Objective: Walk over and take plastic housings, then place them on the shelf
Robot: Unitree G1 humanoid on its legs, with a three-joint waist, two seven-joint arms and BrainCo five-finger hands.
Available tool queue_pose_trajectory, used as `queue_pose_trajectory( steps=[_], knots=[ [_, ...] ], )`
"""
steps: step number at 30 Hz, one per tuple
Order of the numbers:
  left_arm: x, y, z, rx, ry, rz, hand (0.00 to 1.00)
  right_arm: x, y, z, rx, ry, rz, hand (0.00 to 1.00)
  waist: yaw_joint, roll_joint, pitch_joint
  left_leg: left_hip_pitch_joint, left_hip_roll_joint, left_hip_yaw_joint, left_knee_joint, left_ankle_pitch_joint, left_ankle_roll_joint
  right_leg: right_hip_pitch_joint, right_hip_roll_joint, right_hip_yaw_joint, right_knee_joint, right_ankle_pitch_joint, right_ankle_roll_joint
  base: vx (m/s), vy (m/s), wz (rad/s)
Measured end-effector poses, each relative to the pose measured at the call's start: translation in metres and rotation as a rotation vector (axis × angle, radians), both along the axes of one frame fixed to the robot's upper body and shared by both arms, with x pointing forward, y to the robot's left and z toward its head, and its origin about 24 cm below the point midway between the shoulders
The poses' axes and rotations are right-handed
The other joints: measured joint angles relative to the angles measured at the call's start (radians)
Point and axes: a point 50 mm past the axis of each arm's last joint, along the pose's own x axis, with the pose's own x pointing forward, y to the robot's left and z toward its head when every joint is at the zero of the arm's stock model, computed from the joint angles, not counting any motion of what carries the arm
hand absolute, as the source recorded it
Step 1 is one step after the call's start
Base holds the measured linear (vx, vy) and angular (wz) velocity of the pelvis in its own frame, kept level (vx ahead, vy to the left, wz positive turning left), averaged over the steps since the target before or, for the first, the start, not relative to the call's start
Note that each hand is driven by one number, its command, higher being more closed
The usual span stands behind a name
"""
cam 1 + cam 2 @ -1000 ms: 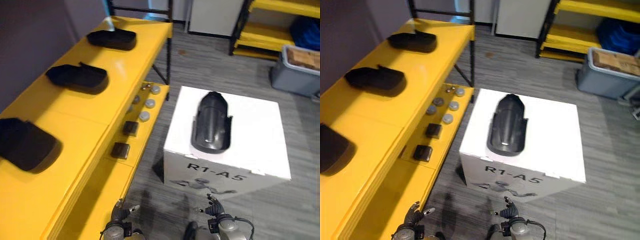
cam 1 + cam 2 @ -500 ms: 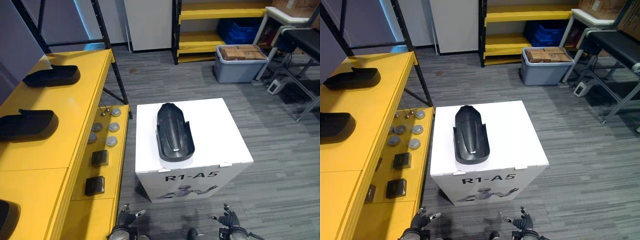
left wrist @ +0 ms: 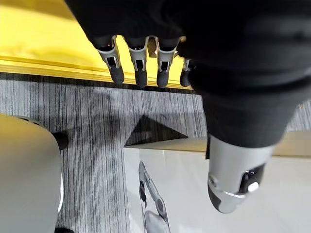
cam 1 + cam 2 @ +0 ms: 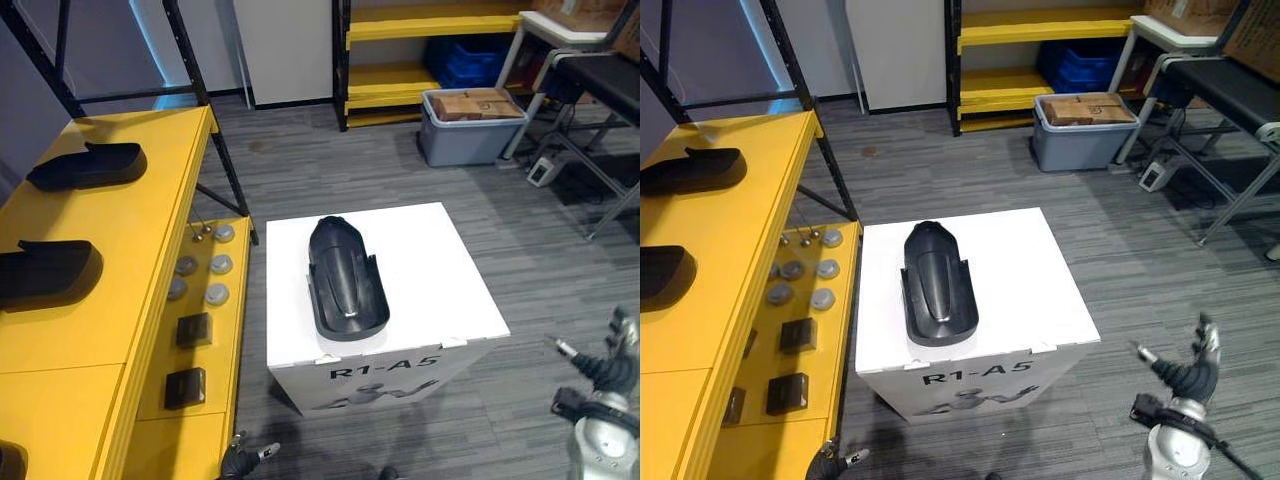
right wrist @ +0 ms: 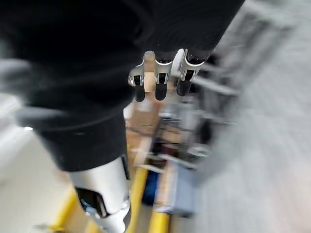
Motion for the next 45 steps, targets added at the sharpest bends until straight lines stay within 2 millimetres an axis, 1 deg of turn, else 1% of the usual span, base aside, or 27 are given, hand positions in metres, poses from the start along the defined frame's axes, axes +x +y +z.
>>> queue_pose_trajectory(
  steps=[1,2,3,5,6,7,8,10,11,12,14,15,16,20,23,25,27,28,34,38,43,45],
  knots=[
    [-0.001,-0.001,0.000,-0.008,0.001,-0.006,0.00,0.011,0.008,0.015,-0.041,-0.062,0.053,0.00,0.000,-0.002,-0.006,0.000,-0.001,-0.002,-0.005,0.004,0.001,0.000,0.000,-0.001,-0.001,0.000,-0.001,-0.05,-0.006,0.07],
    [-0.001,-0.001,0.000,-0.010,0.002,-0.007,0.00,0.024,0.021,0.027,-0.066,-0.113,0.126,0.00,0.003,-0.005,-0.011,-0.001,-0.002,-0.008,-0.010,0.008,0.002,0.001,0.000,-0.003,-0.005,0.001,-0.001,-0.05,-0.005,0.10],
    [-0.001,-0.001,-0.001,-0.010,0.002,-0.008,0.00,0.030,0.028,0.031,-0.073,-0.133,0.161,0.00,0.004,-0.007,-0.013,-0.001,-0.002,-0.011,-0.015,0.012,0.003,0.001,0.000,-0.005,-0.006,0.002,-0.002,-0.04,-0.003,0.15],
    [0.001,-0.001,0.000,-0.011,-0.003,-0.012,0.00,0.052,0.062,0.039,-0.082,-0.178,0.321,0.00,0.014,-0.014,-0.017,-0.001,-0.005,-0.032,-0.037,0.027,0.002,0.004,0.001,-0.024,-0.014,0.006,-0.003,-0.04,-0.013,0.22],
    [0.001,-0.001,0.000,-0.011,-0.005,-0.013,0.00,0.058,0.071,0.039,-0.081,-0.178,0.362,0.00,0.018,-0.014,-0.017,-0.001,-0.005,-0.037,-0.042,0.031,0.001,0.005,0.001,-0.032,-0.015,0.006,-0.003,-0.03,-0.014,0.26],
    [0.003,-0.002,0.000,-0.012,-0.009,-0.021,0.00,0.069,0.088,0.036,-0.080,-0.158,0.438,0.00,0.027,-0.015,-0.017,-0.002,-0.006,-0.049,-0.050,0.038,0.000,0.007,0.001,-0.039,-0.017,0.006,-0.003,-0.02,-0.007,0.28],
    [0.006,-0.004,0.001,-0.013,-0.014,-0.033,0.00,0.077,0.100,0.029,-0.075,-0.125,0.493,0.00,0.039,-0.018,-0.018,-0.003,-0.008,-0.060,-0.061,0.046,0.001,0.008,0.001,-0.053,-0.025,0.008,-0.004,-0.02,-0.005,0.30],
    [0.009,-0.005,0.001,-0.014,-0.023,-0.041,0.00,0.086,0.110,0.020,-0.059,-0.079,0.540,0.00,0.058,-0.020,-0.019,-0.011,-0.010,-0.076,-0.069,0.053,0.001,0.011,0.001,-0.067,-0.031,0.009,-0.005,0.02,-0.001,0.28],
    [0.011,-0.006,0.002,-0.016,-0.026,-0.047,0.00,0.095,0.120,0.009,-0.028,-0.037,0.562,0.00,0.066,-0.020,-0.018,-0.021,-0.011,-0.088,-0.069,0.055,0.002,0.011,0.001,-0.080,-0.038,0.010,-0.007,0.05,0.005,0.28],
    [0.011,-0.006,0.002,-0.016,-0.026,-0.047,0.00,0.101,0.126,0.003,-0.005,-0.015,0.567,0.00,0.065,-0.020,-0.018,-0.024,-0.012,-0.093,-0.069,0.055,0.002,0.014,0.001,-0.086,-0.042,0.011,-0.007,0.04,0.007,0.23],
    [0.011,-0.007,0.002,-0.016,-0.026,-0.048,0.00,0.107,0.131,-0.009,0.034,0.039,0.556,0.00,0.066,-0.020,-0.018,-0.026,-0.012,-0.103,-0.069,0.056,0.002,0.019,0.001,-0.093,-0.046,0.011,-0.007,0.05,0.010,0.18],
    [0.011,-0.008,0.002,-0.016,-0.025,-0.045,0.00,0.111,0.137,-0.025,0.034,0.121,0.527,0.00,0.067,-0.020,-0.018,-0.024,-0.012,-0.111,-0.069,0.056,0.002,0.027,0.001,-0.099,-0.048,0.011,-0.007,0.05,0.013,0.17],
    [0.011,-0.008,0.002,-0.016,-0.025,-0.045,0.00,0.111,0.138,-0.027,0.032,0.133,0.520,0.00,0.068,-0.020,-0.018,-0.024,-0.012,-0.111,-0.069,0.056,0.002,0.028,0.001,-0.099,-0.049,0.011,-0.007,0.06,0.021,0.10],
    [0.014,-0.010,0.002,-0.012,-0.029,-0.050,0.00,0.111,0.148,-0.056,0.021,0.278,0.415,0.00,0.079,-0.022,-0.011,-0.024,-0.017,-0.118,-0.068,0.056,0.002,0.040,-0.002,-0.112,-0.063,0.012,-0.006,0.02,0.015,0.06],
    [0.016,-0.010,0.003,0.000,-0.039,-0.040,0.00,0.109,0.143,-0.068,-0.010,0.344,0.323,0.00,0.088,-0.022,0.005,-0.027,-0.019,-0.132,-0.067,0.057,0.004,0.044,-0.004,-0.121,-0.063,0.012,-0.006,-0.01,0.019,0.14],
    [0.018,-0.010,0.004,0.008,-0.046,-0.034,0.00,0.110,0.140,-0.075,0.004,0.376,0.268,0.00,0.089,-0.020,0.018,-0.033,-0.023,-0.139,-0.065,0.061,0.006,0.042,-0.008,-0.125,-0.063,0.014,-0.003,-0.05,0.043,0.08],
    [0.018,-0.009,0.005,0.014,-0.049,-0.030,0.00,0.112,0.140,-0.075,-0.005,0.382,0.255,0.00,0.088,-0.021,0.026,-0.033,-0.026,-0.139,-0.065,0.063,0.008,0.042,-0.011,-0.125,-0.063,0.016,0.000,-0.05,0.045,0.01],
    [0.019,-0.009,0.005,0.016,-0.052,-0.030,0.00,0.113,0.140,-0.074,-0.008,0.385,0.250,1.00,0.089,-0.022,0.031,-0.033,-0.027,-0.139,-0.067,0.066,0.009,0.042,-0.012,-0.125,-0.063,0.018,0.001,-0.05,0.037,0.03],
    [0.021,-0.008,0.006,0.022,-0.055,-0.037,0.00,0.121,0.137,-0.071,-0.020,0.394,0.214,1.00,0.088,-0.026,0.040,-0.032,-0.030,-0.143,-0.095,0.087,0.010,0.031,-0.014,-0.128,-0.063,0.024,0.003,-0.05,0.027,0.01],
    [0.022,-0.008,0.006,0.024,-0.058,-0.042,0.00,0.121,0.132,-0.071,-0.036,0.403,0.209,1.00,0.087,-0.030,0.043,-0.029,-0.030,-0.145,-0.110,0.094,0.010,0.030,-0.013,-0.132,-0.066,0.024,0.003,-0.01,0.004,0.01],
    [0.024,-0.006,0.007,0.030,-0.062,-0.048,0.00,0.123,0.127,-0.070,-0.053,0.414,0.221,1.00,0.086,-0.044,0.050,-0.013,-0.030,-0.150,-0.125,0.095,0.009,0.047,-0.010,-0.142,-0.079,0.024,0.003,0.03,0.010,0.03],
    [0.025,-0.006,0.007,0.032,-0.063,-0.054,0.00,0.123,0.124,-0.068,-0.062,0.413,0.221,1.00,0.086,-0.045,0.051,-0.014,-0.030,-0.150,-0.126,0.095,0.009,0.046,-0.010,-0.142,-0.081,0.024,0.003,0.00,0.000,0.00]
  ],
)
